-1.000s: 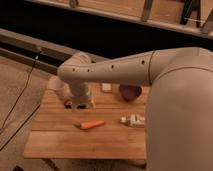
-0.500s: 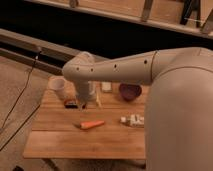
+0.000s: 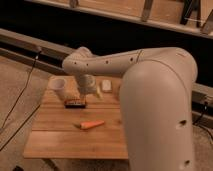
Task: Push the eraser across the table
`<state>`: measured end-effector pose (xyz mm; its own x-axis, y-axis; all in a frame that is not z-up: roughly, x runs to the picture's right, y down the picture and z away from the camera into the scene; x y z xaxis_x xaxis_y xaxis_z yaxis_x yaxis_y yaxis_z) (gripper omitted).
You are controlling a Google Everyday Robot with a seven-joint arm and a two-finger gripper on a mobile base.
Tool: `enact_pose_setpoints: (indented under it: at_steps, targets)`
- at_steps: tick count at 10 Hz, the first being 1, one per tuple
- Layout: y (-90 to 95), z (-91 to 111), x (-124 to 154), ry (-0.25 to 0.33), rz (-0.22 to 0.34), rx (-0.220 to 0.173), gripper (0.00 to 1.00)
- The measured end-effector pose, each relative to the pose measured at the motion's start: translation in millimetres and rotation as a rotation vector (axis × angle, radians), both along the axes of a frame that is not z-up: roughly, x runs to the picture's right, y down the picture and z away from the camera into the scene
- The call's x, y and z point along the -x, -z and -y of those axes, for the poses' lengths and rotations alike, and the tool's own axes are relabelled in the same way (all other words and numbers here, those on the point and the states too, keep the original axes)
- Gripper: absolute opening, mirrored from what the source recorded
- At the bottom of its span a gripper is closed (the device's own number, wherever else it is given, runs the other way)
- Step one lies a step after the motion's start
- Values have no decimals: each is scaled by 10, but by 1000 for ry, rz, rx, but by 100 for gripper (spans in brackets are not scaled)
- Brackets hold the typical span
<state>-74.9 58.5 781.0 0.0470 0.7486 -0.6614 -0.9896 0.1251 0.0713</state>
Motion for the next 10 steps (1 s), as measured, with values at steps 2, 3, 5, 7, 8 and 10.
enact_pose_setpoints:
  at_steps: [2, 3, 5, 7, 8, 10]
  targets:
    - [-240, 88, 55, 24, 7, 9, 65]
    - [-373, 144, 61, 32, 11, 10, 65]
    - [-667, 209, 73, 55, 25, 16, 65]
    - [-948, 236, 61, 83, 52, 23, 65]
    - [-1084, 233, 92, 102, 73, 26, 65]
    - [-1333, 219, 177, 135, 115, 30, 65]
